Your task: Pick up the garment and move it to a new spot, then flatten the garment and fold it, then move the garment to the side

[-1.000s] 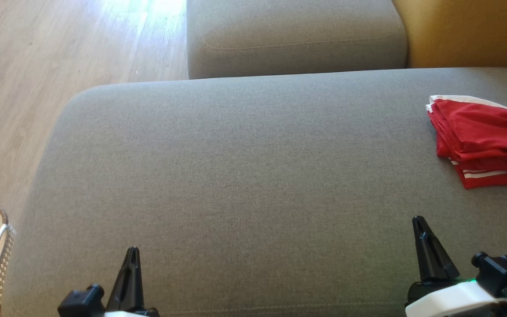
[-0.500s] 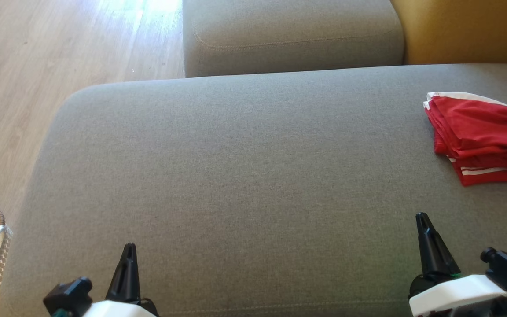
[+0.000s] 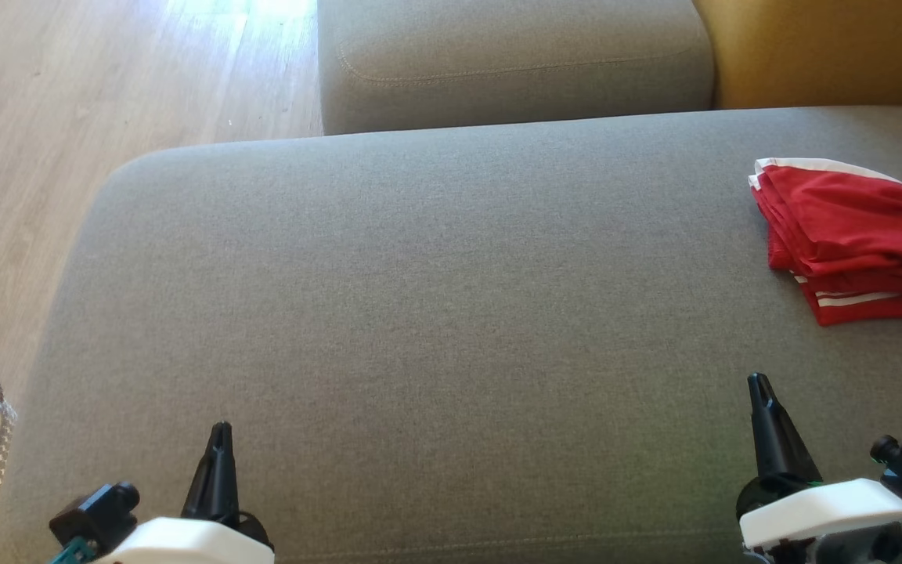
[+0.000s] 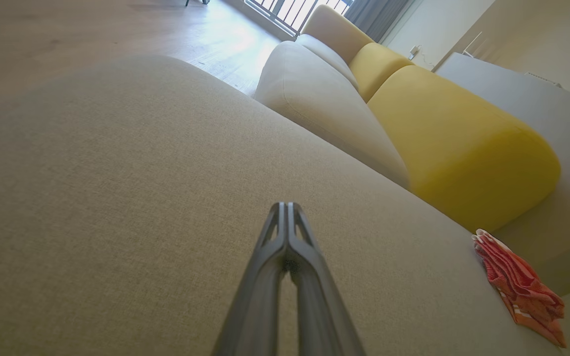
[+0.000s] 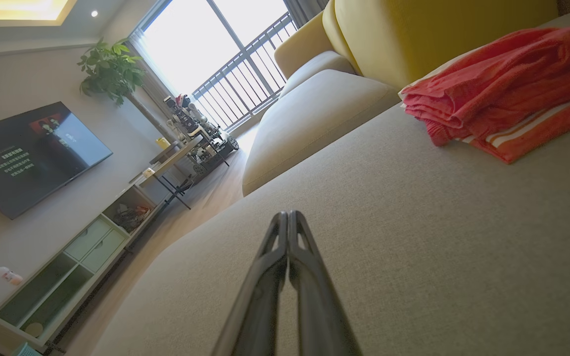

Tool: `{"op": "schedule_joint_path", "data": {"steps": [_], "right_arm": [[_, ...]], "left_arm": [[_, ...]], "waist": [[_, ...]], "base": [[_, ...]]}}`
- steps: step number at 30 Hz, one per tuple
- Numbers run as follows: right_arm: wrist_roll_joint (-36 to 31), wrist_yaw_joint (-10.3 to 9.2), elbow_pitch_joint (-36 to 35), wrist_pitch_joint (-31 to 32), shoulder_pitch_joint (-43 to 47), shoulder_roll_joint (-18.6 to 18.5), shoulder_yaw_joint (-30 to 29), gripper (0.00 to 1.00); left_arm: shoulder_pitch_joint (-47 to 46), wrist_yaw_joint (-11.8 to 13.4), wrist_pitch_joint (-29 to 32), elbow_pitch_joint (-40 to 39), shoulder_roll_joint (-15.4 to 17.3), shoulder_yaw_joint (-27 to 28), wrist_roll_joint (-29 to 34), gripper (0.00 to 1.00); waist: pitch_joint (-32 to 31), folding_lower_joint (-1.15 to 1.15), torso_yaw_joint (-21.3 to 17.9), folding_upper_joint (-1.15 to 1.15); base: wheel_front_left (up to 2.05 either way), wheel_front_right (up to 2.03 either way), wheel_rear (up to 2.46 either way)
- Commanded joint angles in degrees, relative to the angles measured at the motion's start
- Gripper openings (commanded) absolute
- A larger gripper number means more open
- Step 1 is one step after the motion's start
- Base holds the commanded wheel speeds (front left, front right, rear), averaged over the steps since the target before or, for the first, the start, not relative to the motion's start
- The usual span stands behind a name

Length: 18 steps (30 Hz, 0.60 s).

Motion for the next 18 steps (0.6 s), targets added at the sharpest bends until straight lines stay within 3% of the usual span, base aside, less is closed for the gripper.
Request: {"op": "schedule_joint_path", "data": {"steps": [1, 18], "right_arm": [[2.2, -0.01, -1.4, 0.5, -3.4, -1.2, 0.1, 0.00], [12.9, -0.01, 0.0, 3.0, -5.1, -1.5, -0.3, 0.00]], "left_arm": [[-3.3, -0.5, 0.5, -1.2, 0.9, 1.5, -2.1, 0.00], [-5.7, -2.1, 2.9, 0.4, 1.2, 3.3, -13.3, 0.00]], "waist": [[0.1, 0.00, -0.1, 0.00], [0.5, 0.00, -0.7, 0.00]], "base": [[0.00, 0.00, 0.00], [0.00, 0.00, 0.00]]}}
